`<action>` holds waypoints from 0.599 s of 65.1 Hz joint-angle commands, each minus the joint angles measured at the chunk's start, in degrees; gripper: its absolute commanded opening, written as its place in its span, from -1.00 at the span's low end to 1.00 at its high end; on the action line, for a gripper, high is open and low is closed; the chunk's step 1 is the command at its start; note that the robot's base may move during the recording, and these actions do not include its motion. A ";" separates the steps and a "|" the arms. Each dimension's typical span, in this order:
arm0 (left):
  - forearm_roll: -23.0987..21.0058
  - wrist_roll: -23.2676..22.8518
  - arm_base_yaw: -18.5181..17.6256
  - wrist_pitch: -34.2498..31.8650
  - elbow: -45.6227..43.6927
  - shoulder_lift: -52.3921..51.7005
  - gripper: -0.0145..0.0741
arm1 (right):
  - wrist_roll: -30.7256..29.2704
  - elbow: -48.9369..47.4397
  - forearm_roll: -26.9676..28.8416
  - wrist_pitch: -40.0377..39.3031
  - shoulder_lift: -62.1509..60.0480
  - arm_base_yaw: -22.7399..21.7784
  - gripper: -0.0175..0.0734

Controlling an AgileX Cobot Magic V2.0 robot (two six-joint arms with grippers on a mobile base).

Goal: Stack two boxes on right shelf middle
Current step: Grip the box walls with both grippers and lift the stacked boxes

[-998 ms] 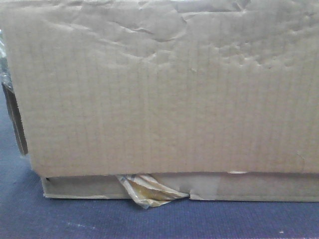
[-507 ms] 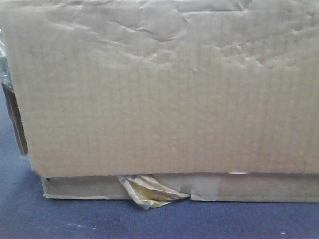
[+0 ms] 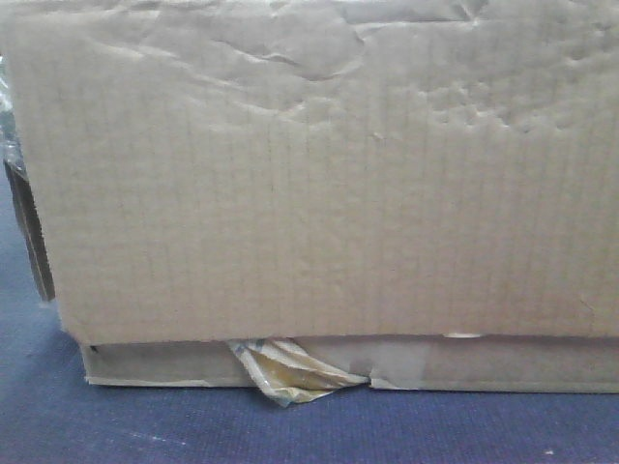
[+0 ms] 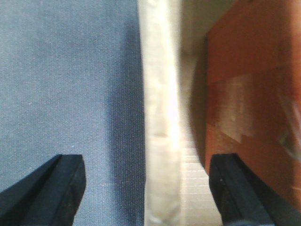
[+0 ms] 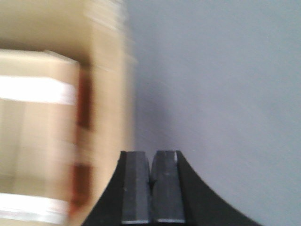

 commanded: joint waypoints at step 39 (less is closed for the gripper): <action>0.08 -0.05 0.01 -0.13 -0.38 -0.58 0.33 | 0.36 10.13 3.98 0.22 4.40 0.32 0.06</action>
